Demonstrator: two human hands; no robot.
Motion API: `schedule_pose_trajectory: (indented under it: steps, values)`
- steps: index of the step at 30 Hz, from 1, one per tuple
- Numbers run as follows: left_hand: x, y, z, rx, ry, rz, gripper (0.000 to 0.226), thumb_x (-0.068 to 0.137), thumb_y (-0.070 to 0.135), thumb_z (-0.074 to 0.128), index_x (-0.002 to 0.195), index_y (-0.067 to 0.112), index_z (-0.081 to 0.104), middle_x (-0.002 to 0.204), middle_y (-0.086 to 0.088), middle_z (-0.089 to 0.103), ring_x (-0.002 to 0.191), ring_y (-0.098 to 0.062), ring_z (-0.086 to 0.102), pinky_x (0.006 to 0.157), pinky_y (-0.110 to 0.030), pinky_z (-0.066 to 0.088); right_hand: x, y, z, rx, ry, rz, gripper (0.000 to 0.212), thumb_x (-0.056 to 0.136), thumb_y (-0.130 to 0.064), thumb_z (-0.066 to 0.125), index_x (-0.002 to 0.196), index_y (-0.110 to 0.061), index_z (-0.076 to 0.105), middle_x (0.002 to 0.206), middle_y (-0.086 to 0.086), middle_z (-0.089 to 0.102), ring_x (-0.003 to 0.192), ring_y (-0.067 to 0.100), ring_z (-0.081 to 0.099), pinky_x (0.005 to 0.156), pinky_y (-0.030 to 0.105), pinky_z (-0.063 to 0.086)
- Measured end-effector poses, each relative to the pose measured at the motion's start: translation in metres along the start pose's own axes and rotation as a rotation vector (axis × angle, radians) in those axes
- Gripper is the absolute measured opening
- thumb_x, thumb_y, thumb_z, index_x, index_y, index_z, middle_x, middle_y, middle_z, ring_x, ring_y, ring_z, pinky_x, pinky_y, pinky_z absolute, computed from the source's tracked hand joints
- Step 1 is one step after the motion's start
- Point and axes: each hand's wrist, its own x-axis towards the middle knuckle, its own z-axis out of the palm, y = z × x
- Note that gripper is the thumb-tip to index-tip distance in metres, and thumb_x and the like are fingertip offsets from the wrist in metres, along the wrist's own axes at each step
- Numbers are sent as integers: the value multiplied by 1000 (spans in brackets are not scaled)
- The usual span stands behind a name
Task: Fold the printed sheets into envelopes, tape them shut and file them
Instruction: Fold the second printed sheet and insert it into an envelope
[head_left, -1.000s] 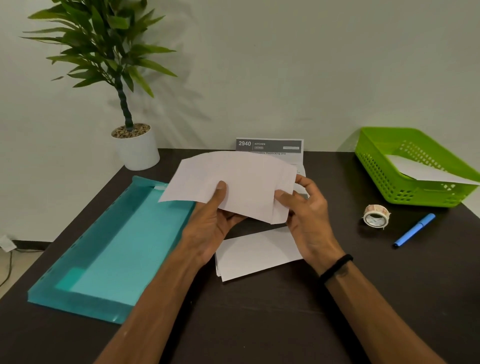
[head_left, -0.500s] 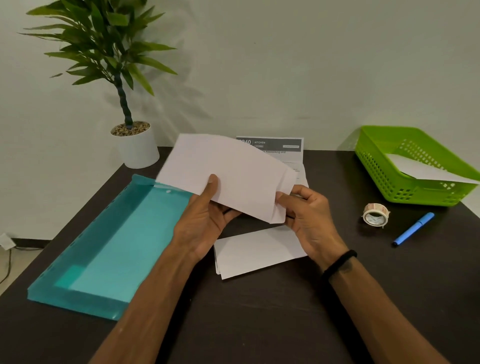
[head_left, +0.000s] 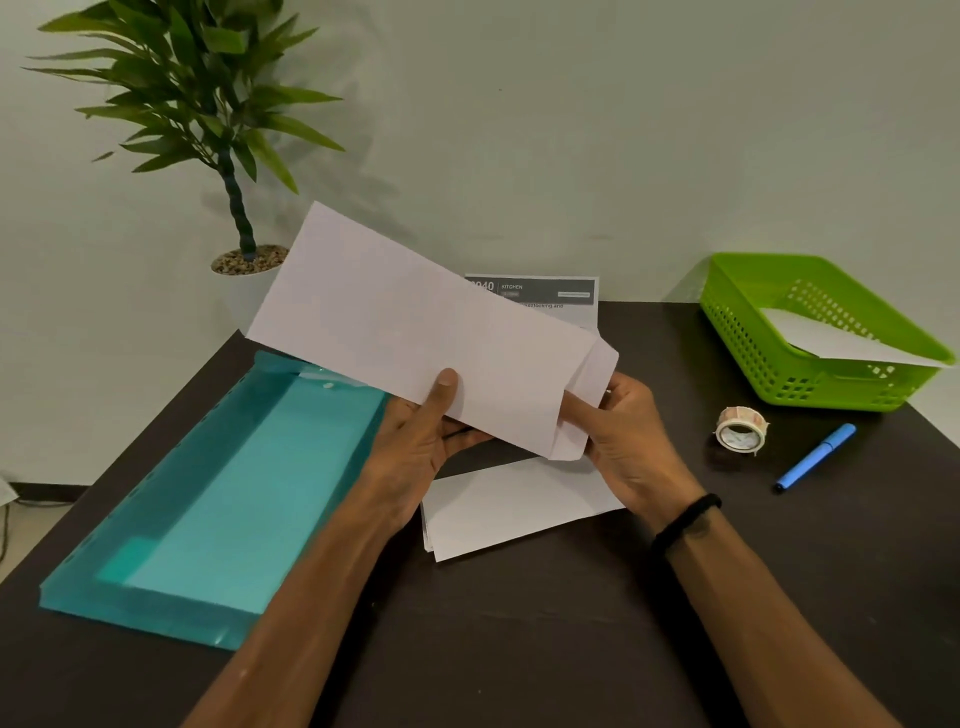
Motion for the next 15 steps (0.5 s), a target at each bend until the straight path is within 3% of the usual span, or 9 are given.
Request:
schedule_pose_trajectory:
  steps: [3,6,9,10,12,15]
  values:
    - [0,5,-1,-76,16,-38,31,101,26,58,132,30,56,122,1,75,113,-22,72,86,-46,63,2,3,-2,-110,54,-40,25,85,-21,82,108,-29,74,103,-10,80,97,12,76,81,42,65]
    - [1,15,-6,-256,49,-79,34,106,34,52,138,26,56,131,-2,72,119,-23,70,97,-49,58,2,2,-3,-133,78,-83,24,88,-15,81,102,-31,72,92,-13,78,85,5,76,64,25,62]
    - [4,23,-16,-369,164,7,44,103,43,56,142,23,53,141,-7,65,120,-24,70,97,-46,57,3,0,-5,-122,111,-94,24,90,-11,79,101,-31,69,99,-13,75,82,7,75,58,25,60]
    - [5,23,-20,-258,220,92,58,97,49,62,149,28,45,148,-7,59,122,-23,68,99,-46,57,3,0,-6,-117,123,-99,23,90,-12,79,101,-30,69,101,-11,75,82,8,76,59,26,61]
    - [6,22,-26,257,323,331,102,79,58,78,160,43,17,165,-1,36,141,-17,51,116,-46,43,4,-2,-9,-103,151,-100,21,90,-13,80,104,-27,70,104,-8,75,83,9,76,60,27,60]
    - [9,17,-39,1178,250,777,139,64,71,85,165,30,-1,173,-1,-5,161,-24,0,129,-46,9,6,-4,-15,-102,157,-75,23,91,-12,79,111,-19,70,110,-1,76,92,19,75,61,27,59]
